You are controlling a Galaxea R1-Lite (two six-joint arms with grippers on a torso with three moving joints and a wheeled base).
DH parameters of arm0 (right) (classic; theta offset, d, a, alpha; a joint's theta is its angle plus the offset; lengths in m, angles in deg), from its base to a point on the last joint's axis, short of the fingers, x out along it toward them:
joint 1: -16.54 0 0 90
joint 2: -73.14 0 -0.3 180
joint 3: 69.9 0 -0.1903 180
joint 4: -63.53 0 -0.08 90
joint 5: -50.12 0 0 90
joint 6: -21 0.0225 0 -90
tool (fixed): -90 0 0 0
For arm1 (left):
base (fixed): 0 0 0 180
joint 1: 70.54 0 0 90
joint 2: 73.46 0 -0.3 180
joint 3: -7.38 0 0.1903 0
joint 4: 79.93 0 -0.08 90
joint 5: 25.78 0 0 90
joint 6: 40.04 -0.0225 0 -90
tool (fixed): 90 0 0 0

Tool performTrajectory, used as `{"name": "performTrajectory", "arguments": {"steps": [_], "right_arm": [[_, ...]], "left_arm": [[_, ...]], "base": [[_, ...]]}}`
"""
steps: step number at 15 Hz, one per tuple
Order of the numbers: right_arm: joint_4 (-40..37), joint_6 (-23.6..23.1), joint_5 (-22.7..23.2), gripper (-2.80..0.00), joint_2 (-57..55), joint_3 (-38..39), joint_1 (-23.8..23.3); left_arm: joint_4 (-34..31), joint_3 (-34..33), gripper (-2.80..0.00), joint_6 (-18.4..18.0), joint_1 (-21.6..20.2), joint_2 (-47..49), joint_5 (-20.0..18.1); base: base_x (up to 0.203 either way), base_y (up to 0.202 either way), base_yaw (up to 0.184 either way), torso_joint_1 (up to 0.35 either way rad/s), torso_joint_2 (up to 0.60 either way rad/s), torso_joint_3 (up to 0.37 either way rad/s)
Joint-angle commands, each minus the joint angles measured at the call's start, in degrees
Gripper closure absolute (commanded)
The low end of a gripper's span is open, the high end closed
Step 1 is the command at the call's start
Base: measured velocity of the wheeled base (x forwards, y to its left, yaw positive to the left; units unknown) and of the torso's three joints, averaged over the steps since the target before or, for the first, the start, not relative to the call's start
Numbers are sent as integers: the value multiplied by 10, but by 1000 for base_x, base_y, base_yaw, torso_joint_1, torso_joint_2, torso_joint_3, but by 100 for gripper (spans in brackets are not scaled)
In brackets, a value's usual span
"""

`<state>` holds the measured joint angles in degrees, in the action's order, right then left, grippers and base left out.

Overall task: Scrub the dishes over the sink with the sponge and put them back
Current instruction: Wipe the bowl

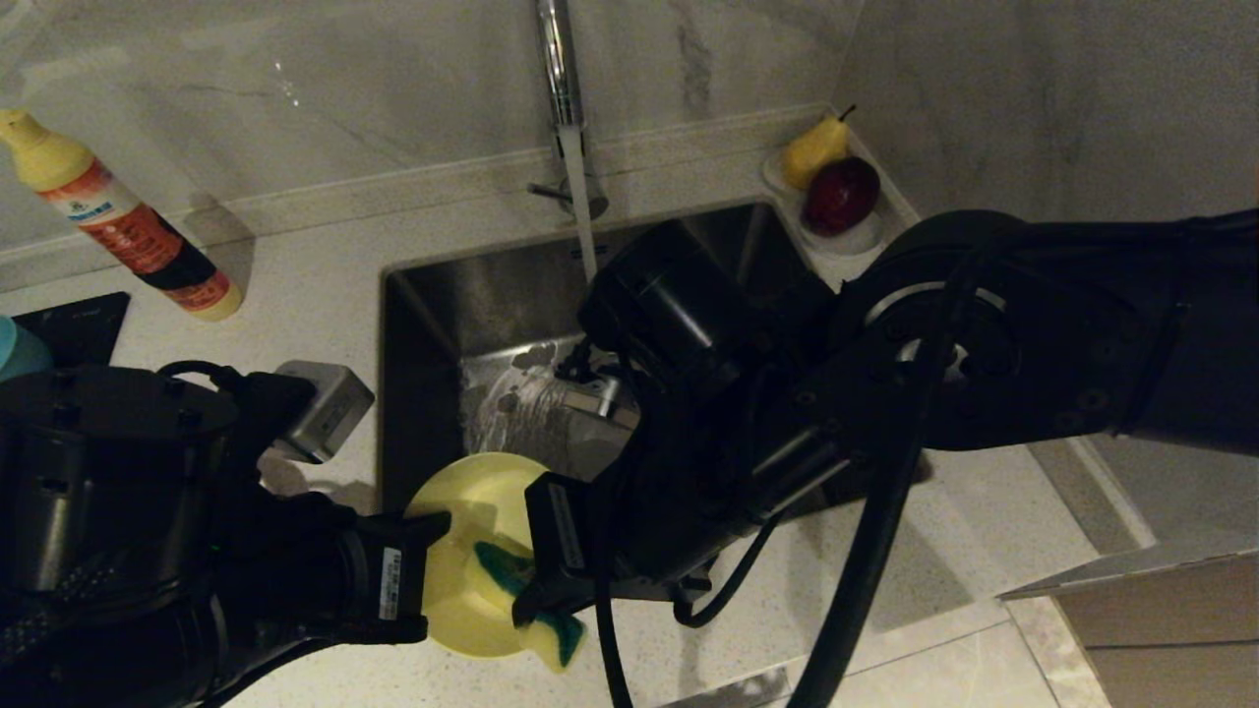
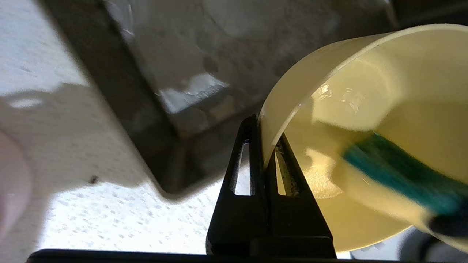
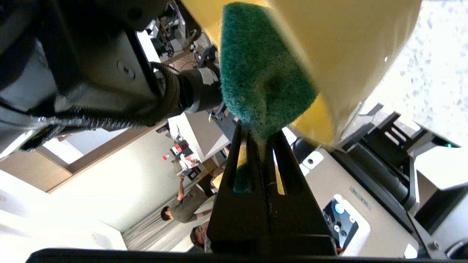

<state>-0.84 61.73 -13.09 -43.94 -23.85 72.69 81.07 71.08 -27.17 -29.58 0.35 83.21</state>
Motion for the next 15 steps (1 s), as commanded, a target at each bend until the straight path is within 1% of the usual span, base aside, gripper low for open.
{"name": "performTrajectory", "arguments": {"steps": [1, 4, 6, 8, 10, 15], "right_arm": [[-10, 2, 2, 0, 13, 0, 0], [-6, 1, -9, 0, 20, -2, -4], [12, 1, -23, 0, 21, -4, -11], [29, 1, -25, 0, 17, -3, -13], [54, 1, -44, 0, 5, -3, -13], [82, 0, -49, 0, -21, -4, -13]], "left_arm": [[3, -3, 0, -3, 0, 6, 9], [6, -9, 0, -5, 0, 2, 11], [36, -28, 0, -23, 0, 0, 12], [76, -54, 0, -40, 0, -1, 12], [107, -69, 0, -46, 1, -1, 11], [111, -64, 0, -46, 1, -27, 10]], "base": [[0, 0, 0, 0, 0, 0], [0, 0, 0, 0, 0, 0], [0, 0, 0, 0, 0, 0], [0, 0, 0, 0, 0, 0], [0, 0, 0, 0, 0, 0], [0, 0, 0, 0, 0, 0]]}}
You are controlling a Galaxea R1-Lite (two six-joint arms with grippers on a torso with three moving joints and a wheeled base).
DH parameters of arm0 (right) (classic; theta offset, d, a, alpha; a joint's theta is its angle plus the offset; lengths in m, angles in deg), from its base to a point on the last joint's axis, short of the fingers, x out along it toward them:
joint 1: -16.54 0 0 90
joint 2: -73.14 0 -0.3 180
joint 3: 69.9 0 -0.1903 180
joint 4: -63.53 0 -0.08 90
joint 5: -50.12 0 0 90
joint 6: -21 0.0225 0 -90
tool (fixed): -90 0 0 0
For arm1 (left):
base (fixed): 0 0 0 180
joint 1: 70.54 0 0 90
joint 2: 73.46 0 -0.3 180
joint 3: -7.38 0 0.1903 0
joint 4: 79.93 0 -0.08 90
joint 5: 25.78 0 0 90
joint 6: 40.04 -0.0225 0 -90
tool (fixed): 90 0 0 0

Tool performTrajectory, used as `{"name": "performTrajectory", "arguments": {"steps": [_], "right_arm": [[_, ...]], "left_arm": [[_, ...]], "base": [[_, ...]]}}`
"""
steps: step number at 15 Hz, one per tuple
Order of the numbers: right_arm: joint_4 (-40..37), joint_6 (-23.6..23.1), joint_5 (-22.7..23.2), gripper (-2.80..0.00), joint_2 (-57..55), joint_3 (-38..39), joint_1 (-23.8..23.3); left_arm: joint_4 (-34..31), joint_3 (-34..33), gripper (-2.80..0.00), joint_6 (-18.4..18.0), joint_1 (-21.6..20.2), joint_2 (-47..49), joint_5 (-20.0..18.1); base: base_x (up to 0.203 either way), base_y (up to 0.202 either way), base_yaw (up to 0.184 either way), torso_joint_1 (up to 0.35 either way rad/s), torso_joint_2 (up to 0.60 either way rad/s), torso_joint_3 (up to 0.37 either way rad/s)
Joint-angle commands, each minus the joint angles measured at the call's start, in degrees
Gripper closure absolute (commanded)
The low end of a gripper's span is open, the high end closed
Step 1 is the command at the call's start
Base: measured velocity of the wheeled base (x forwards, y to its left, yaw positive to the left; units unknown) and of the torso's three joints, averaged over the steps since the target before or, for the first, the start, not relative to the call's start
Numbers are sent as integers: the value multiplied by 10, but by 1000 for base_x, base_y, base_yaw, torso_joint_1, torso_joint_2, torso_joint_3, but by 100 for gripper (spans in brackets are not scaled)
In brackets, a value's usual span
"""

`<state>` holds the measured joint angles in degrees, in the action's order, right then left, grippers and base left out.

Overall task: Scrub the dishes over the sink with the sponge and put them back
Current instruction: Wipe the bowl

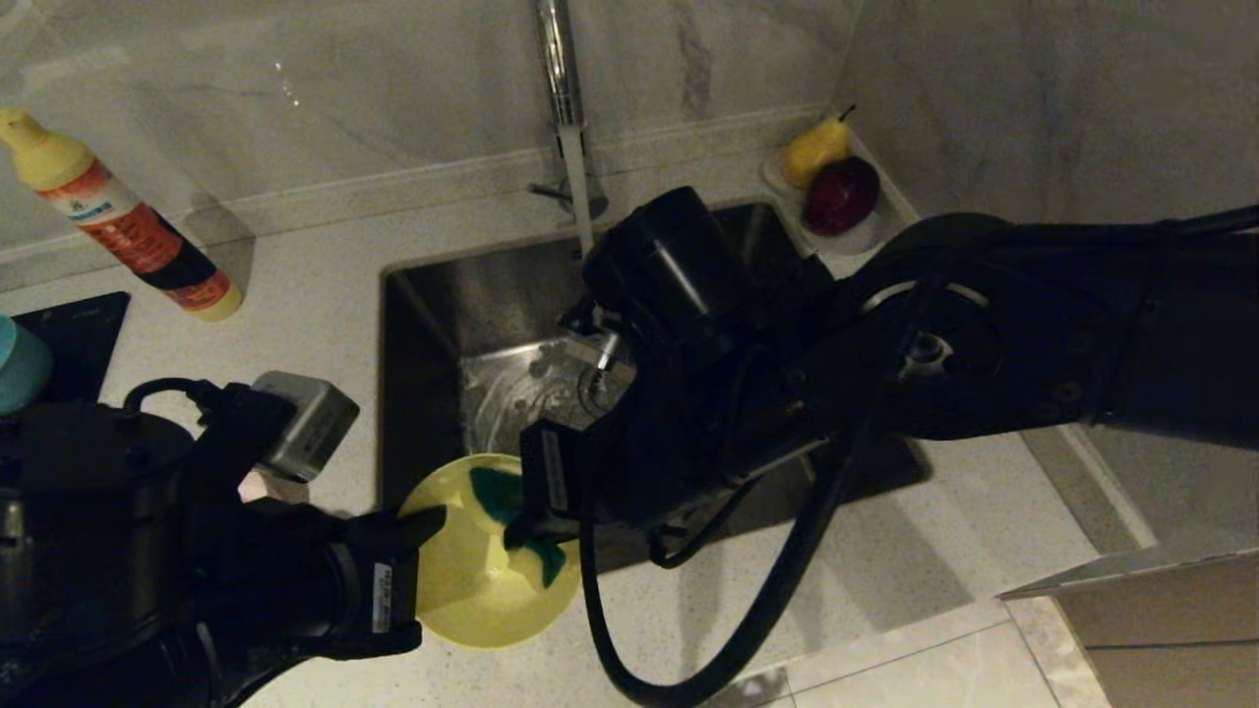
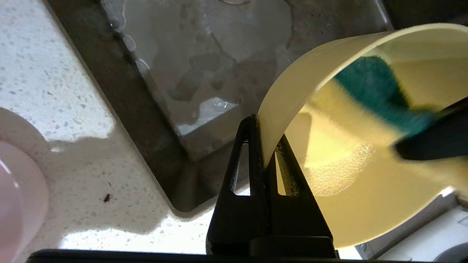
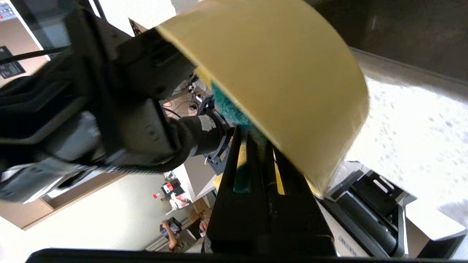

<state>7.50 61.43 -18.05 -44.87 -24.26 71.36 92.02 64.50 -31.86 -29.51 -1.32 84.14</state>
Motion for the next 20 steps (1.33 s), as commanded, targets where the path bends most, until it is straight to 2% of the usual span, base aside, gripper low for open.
{"name": "performTrajectory", "arguments": {"steps": [1, 7, 13, 17, 20], "right_arm": [[-2, 2, 1, 0, -15, 0, 0], [-23, 3, 2, 0, -3, 1, 23], [-55, 5, 4, 0, 6, 2, 26], [-55, 6, 2, 0, 26, 2, 14], [-52, 7, 2, 0, 27, 0, 2]], "left_arm": [[1, 2, 0, 1, 0, -17, 1], [1, 1, 0, 2, -1, -12, 1], [1, 1, 0, 3, -1, -14, 1], [1, -3, 0, -12, -2, -17, 4], [1, -6, 0, -32, -2, -16, 30]], "base": [[0, 0, 0, 0, 0, 0], [0, 0, 0, 0, 0, 0], [0, 0, 0, 0, 0, 0], [0, 0, 0, 0, 0, 0], [0, 0, 0, 0, 0, 0]]}}
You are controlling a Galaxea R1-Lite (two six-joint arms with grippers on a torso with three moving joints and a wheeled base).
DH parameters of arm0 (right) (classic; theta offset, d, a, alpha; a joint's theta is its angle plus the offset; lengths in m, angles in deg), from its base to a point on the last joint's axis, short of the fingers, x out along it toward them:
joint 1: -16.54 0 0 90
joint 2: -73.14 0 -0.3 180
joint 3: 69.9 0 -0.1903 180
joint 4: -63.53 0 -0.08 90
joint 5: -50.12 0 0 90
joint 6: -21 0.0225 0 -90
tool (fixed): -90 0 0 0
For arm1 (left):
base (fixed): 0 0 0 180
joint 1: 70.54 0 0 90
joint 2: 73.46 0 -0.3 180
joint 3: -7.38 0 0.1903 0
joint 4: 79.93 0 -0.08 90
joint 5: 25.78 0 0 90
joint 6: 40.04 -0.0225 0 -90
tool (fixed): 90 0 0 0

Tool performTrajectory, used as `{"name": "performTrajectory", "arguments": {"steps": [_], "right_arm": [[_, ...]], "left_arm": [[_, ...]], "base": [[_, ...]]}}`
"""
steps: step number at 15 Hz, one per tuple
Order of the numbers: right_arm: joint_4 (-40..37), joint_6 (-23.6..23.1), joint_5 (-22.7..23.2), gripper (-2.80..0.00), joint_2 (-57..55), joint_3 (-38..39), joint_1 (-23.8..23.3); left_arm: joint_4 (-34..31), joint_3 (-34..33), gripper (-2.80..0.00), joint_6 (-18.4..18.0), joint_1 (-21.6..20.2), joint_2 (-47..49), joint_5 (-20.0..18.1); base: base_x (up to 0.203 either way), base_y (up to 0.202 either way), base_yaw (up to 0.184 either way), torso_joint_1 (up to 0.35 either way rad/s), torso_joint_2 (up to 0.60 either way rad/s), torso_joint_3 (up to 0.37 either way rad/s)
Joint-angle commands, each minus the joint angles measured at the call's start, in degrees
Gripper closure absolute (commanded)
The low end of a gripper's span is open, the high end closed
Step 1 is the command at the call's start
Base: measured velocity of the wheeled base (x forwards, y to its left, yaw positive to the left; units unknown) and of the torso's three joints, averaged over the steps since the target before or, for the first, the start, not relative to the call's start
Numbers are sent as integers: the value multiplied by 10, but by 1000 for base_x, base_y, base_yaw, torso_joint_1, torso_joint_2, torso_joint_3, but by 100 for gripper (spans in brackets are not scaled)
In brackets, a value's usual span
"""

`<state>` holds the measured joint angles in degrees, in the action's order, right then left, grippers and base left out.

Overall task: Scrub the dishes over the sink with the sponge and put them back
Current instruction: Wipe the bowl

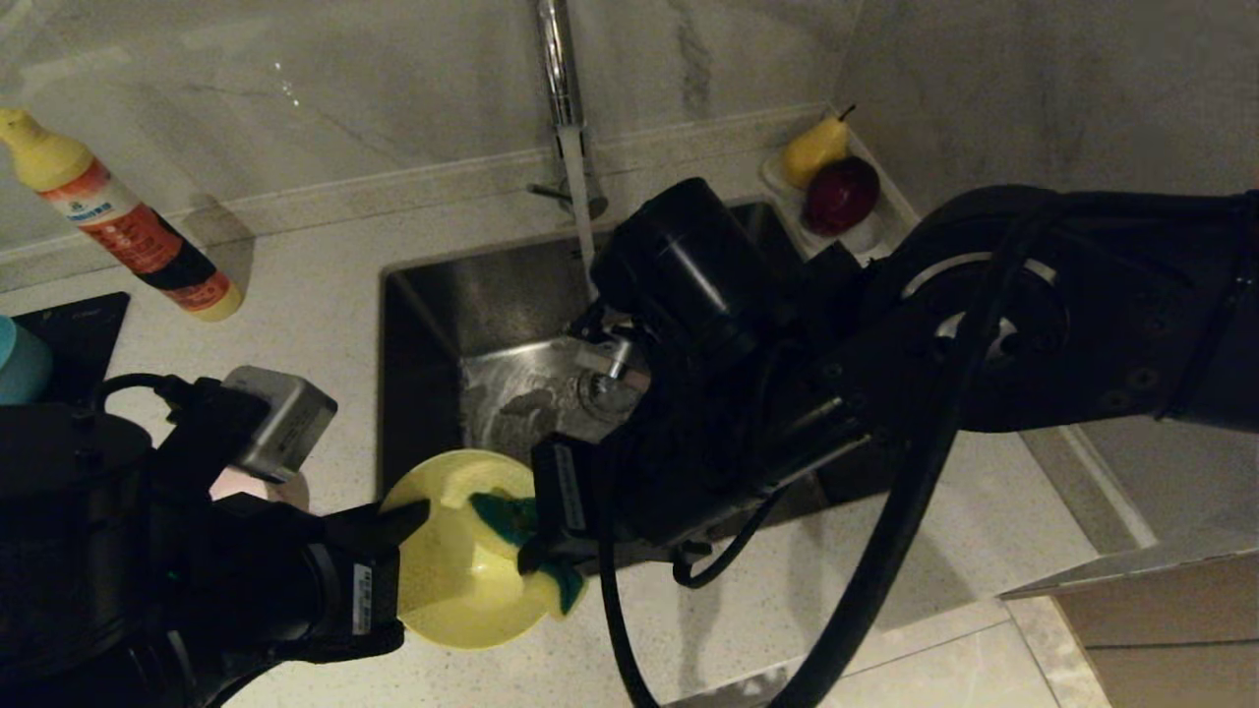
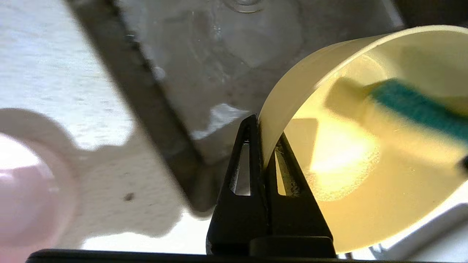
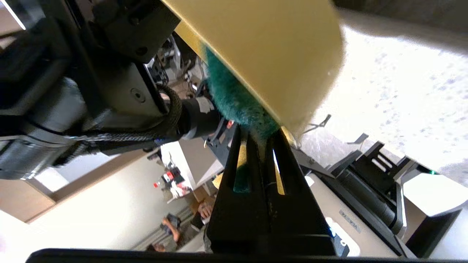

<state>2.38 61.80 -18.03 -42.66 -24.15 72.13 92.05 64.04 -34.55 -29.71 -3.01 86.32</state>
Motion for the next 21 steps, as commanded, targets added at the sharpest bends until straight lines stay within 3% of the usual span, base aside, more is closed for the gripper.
{"name": "performTrajectory", "arguments": {"steps": [1, 4, 10, 21], "right_arm": [[-2, 3, 0, 0, 5, 1, -7], [12, 5, -12, 0, 4, -1, -24], [55, 5, -50, 0, -9, -1, -13], [70, 4, -50, 0, -35, -1, 30]], "left_arm": [[1, -2, 0, -7, 0, 1, 9], [1, -11, 0, -7, 1, 0, 9], [4, -12, 0, -11, 1, -14, 9], [6, -5, 0, -11, 2, -8, 5]], "base": [[0, 0, 0, 0, 0, 0], [0, 0, 0, 0, 0, 0], [0, 0, 0, 0, 0, 0], [0, 0, 0, 0, 0, 0]]}}
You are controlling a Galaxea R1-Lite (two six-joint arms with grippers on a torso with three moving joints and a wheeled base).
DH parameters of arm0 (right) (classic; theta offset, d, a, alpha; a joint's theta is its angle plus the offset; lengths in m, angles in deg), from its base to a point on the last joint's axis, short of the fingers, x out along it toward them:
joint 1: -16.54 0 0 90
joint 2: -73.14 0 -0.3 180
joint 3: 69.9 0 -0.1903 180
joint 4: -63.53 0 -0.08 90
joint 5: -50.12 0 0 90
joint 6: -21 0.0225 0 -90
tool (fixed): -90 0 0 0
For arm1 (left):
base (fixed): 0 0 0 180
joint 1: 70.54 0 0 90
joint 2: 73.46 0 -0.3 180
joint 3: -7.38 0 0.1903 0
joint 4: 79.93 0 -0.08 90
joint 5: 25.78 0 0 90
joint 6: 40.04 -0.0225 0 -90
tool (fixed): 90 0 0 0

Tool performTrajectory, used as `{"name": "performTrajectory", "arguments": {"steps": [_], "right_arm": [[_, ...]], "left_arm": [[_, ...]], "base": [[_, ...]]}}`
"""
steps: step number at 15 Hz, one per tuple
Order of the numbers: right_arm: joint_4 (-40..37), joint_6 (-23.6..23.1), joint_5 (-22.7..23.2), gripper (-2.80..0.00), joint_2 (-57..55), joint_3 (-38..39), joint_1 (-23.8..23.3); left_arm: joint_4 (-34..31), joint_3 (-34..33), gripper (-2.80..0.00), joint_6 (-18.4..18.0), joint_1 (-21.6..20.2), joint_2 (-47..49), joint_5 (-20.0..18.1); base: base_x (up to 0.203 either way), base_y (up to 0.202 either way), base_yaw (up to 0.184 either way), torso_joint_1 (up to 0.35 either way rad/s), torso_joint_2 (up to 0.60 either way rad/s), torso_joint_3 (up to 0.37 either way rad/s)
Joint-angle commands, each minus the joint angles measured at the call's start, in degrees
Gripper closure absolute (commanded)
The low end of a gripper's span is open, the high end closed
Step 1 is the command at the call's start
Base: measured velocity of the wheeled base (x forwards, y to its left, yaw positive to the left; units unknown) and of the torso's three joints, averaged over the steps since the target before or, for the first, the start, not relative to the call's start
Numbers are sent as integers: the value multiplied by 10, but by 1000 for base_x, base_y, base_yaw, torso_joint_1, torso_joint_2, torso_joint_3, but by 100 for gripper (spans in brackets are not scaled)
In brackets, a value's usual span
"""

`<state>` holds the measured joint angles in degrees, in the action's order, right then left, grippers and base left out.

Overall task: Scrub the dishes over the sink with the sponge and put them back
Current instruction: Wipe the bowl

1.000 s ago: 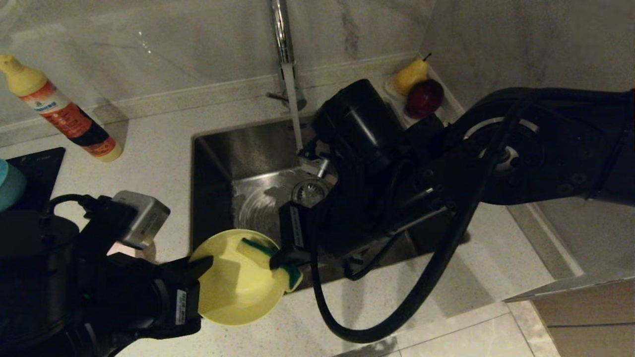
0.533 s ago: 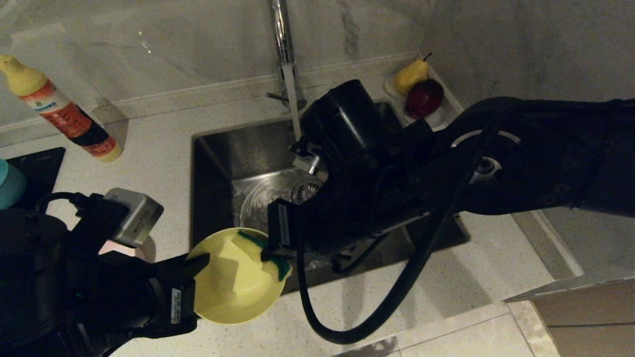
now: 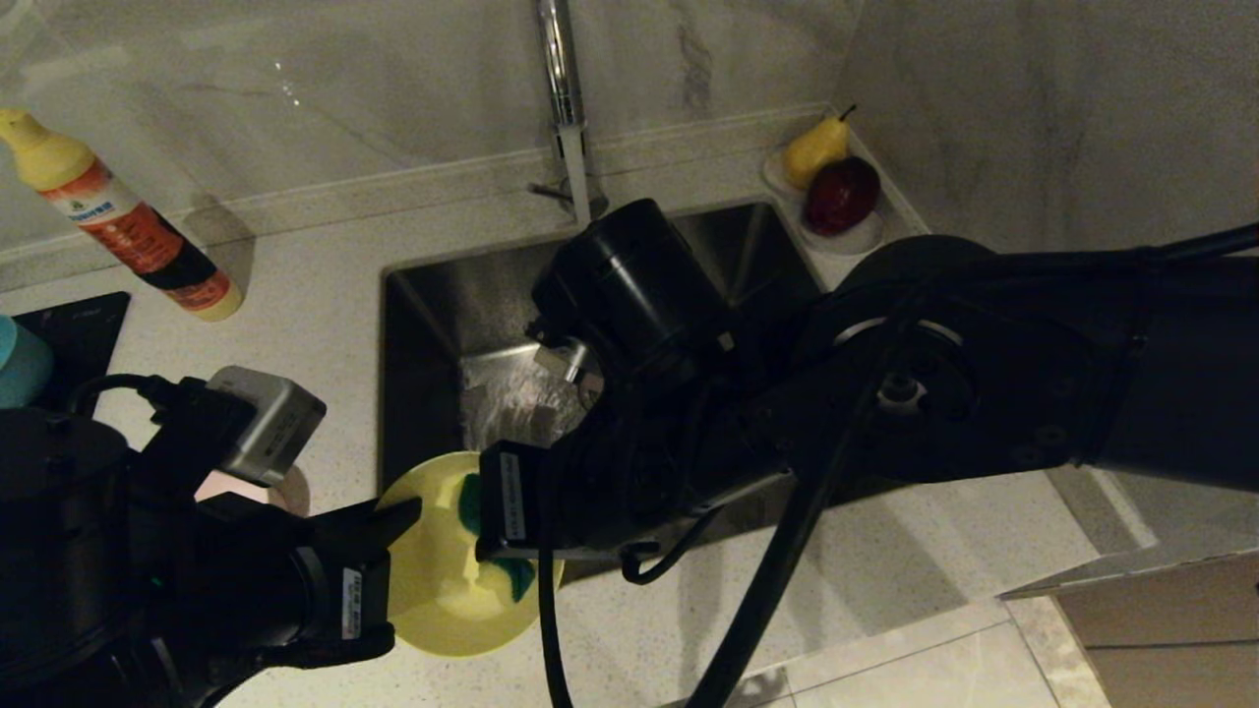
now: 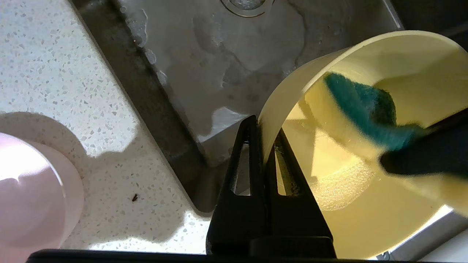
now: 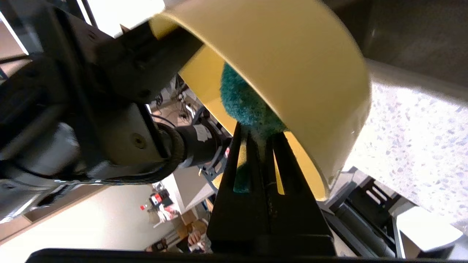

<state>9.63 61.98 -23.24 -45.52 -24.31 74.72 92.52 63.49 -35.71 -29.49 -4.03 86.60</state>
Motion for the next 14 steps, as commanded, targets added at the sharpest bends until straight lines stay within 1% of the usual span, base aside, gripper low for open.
{"name": "performTrajectory", "arguments": {"steps": [1, 8, 14], "right_arm": [[-8, 3, 3, 0, -9, 2, 7], [-50, 4, 7, 0, -5, 7, 11], [-56, 4, 6, 0, 6, 7, 8]], "left_arm": [[1, 0, 0, 2, 0, 2, 2], [2, 1, 0, 7, -1, -3, 2], [2, 2, 0, 7, -1, -5, 4]], "base": [[0, 0, 0, 0, 0, 0], [0, 0, 0, 0, 0, 0], [0, 0, 0, 0, 0, 0]]}}
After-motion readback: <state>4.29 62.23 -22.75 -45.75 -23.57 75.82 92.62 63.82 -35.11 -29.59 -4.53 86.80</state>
